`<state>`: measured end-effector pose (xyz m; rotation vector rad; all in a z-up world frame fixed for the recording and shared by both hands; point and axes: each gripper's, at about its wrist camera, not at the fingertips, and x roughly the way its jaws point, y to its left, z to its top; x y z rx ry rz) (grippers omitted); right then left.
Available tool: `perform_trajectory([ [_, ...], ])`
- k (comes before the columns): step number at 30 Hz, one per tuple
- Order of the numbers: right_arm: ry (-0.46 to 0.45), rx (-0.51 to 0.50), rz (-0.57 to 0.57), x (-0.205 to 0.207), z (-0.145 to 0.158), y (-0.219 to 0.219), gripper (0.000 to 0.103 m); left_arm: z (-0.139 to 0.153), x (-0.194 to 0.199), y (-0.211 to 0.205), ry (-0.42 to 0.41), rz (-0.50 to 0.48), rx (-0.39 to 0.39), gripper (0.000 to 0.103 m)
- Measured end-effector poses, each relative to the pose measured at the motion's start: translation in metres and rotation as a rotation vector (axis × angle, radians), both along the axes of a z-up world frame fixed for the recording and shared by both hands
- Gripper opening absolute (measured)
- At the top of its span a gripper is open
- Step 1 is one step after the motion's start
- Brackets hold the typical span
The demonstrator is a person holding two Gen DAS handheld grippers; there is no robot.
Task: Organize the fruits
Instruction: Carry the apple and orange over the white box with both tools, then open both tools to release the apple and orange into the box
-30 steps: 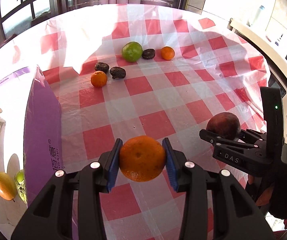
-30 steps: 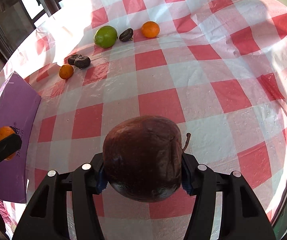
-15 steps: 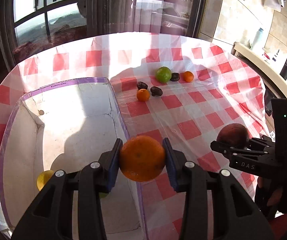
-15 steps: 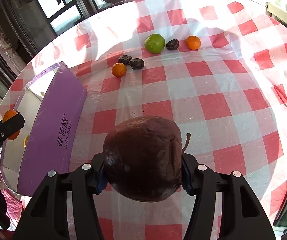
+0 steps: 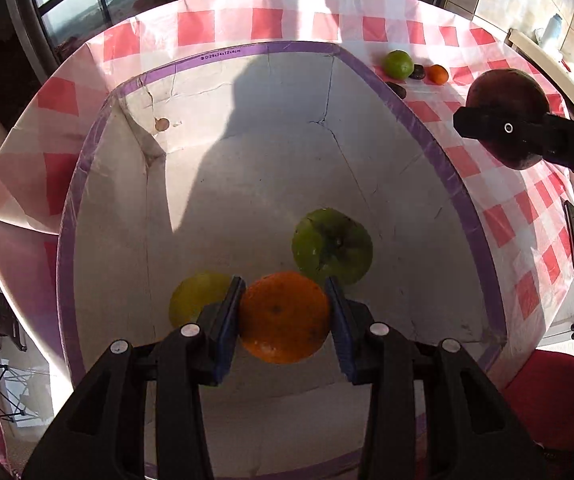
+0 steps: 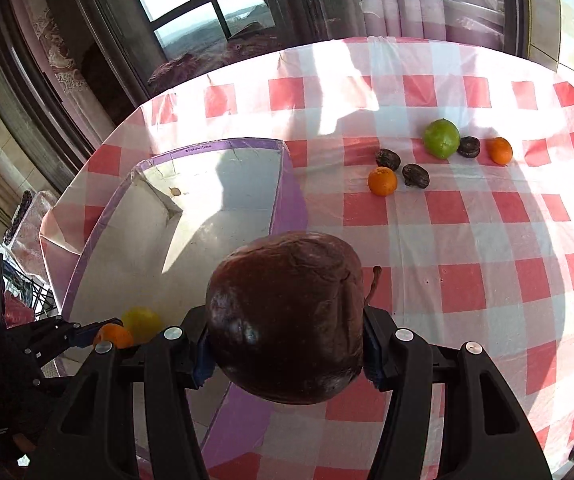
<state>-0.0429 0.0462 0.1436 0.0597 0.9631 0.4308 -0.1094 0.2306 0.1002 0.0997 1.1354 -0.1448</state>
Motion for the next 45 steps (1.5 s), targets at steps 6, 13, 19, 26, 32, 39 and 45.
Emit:
perform_trajectory([
  [6, 0.071, -0.078, 0.180, 0.036, 0.004, 0.085, 0.056, -0.024, -0.002, 0.002, 0.134, -0.118, 0.015, 0.041],
  [13, 0.267, -0.257, 0.387, 0.062, -0.056, 0.161, 0.056, -0.040, -0.002, 0.005, 0.208, -0.204, 0.060, 0.041],
  [19, 0.353, -0.493, 0.472, 0.054, -0.109, 0.194, 0.056, -0.051, 0.002, 0.010, 0.263, -0.206, 0.092, 0.041],
  [26, 0.357, -0.552, 0.484, 0.048, -0.128, 0.207, 0.056, -0.063, 0.010, 0.018, 0.359, -0.188, 0.104, 0.041],
  [32, 0.361, -0.530, 0.458, 0.046, -0.132, 0.196, 0.056, -0.065, 0.010, 0.017, 0.402, -0.194, 0.117, 0.045],
  [39, 0.324, -0.481, 0.414, 0.053, -0.117, 0.189, 0.065, -0.056, 0.012, 0.021, 0.382, -0.157, 0.127, 0.071],
  [45, 0.220, -0.403, 0.314, 0.059, -0.086, 0.172, 0.079, -0.039, 0.009, 0.033, 0.319, -0.107, 0.063, 0.086],
])
